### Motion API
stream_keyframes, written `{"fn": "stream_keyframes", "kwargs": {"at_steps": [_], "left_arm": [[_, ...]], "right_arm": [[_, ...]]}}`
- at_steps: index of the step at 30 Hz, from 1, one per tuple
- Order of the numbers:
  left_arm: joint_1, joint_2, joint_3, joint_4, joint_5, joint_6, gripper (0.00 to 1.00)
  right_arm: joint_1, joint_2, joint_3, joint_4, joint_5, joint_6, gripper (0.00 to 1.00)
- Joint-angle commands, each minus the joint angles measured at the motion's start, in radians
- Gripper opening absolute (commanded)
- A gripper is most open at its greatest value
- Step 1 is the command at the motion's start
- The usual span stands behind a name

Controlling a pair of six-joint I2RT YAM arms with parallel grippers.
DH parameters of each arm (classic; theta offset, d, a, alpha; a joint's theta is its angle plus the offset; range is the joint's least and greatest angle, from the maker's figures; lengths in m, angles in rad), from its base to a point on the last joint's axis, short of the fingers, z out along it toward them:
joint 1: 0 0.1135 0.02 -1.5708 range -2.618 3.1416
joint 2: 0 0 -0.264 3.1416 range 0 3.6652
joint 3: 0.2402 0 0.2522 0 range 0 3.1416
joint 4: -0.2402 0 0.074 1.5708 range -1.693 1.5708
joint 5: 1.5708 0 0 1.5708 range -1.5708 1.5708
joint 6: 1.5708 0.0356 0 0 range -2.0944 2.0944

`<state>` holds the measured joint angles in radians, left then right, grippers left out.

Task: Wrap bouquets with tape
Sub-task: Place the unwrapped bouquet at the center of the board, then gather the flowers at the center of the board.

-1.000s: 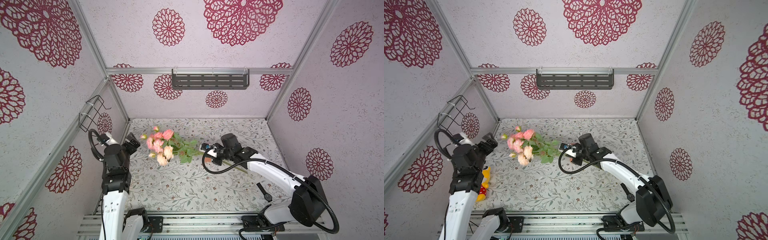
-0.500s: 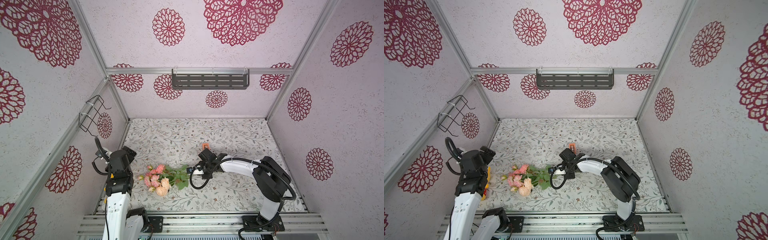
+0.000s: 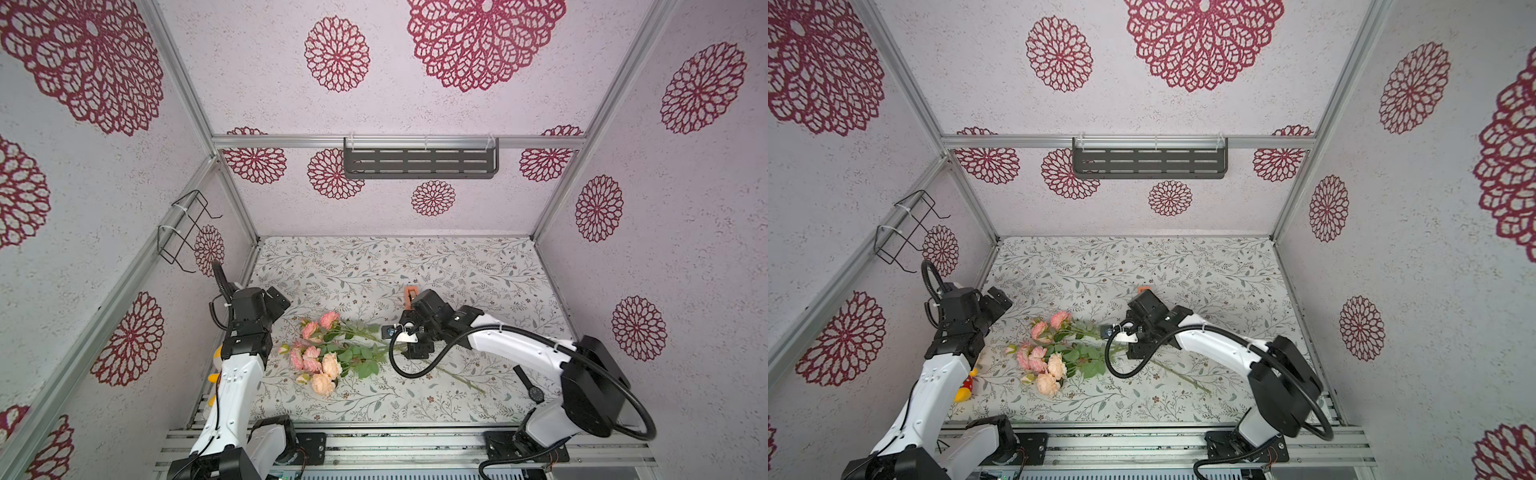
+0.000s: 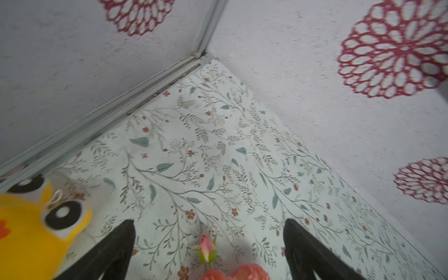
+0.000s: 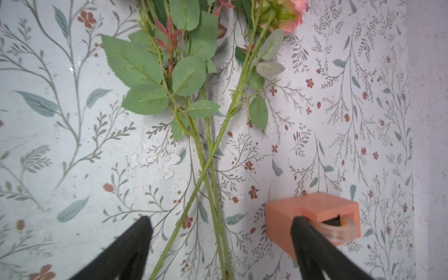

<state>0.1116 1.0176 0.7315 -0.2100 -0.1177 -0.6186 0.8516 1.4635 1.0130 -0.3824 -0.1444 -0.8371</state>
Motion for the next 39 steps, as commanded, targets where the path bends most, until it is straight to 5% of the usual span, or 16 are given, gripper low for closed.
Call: {"fn": "stream_keyframes", "kwargs": {"at_steps": [1, 6, 9, 11, 15, 20, 31, 39], "left_arm": [[-0.092, 0.026, 0.069, 0.120, 0.081, 0.159, 0.98], [-0.124, 0.072, 0.091, 0.256, 0.359, 0.339, 0.98], [-0.131, 0.061, 0.060, 0.320, 0.561, 0.492, 0.98], [-0.139, 0.037, 0.018, 0.381, 0.614, 0.570, 0.98], [-0.148, 0.007, -0.078, 0.470, 0.907, 0.897, 0.98], [-0.180, 0.064, -0.040, 0.368, 1.030, 1.136, 0.98], [-0.286, 0.129, -0.036, 0.169, 0.995, 1.457, 0.98], [-0.358, 0.130, -0.022, 0.099, 0.985, 1.552, 0.98]], "right_arm": [[0.000, 0.004, -0.068, -0.037, 0.019, 0.064, 0.99], [-0.012, 0.077, -0.097, 0.058, 0.133, 0.022, 0.96], [-0.091, 0.137, -0.053, 0.036, 0.100, -0.004, 0.89], [-0.133, 0.170, -0.029, 0.015, 0.064, -0.018, 0.81], [-0.155, 0.233, -0.011, 0.001, 0.048, -0.059, 0.63], [-0.196, 0.270, 0.013, -0.017, 0.024, -0.077, 0.33], [-0.223, 0.269, 0.019, -0.030, -0.030, -0.178, 0.00], [-0.244, 0.203, -0.035, 0.078, -0.120, -0.238, 0.00]]}}
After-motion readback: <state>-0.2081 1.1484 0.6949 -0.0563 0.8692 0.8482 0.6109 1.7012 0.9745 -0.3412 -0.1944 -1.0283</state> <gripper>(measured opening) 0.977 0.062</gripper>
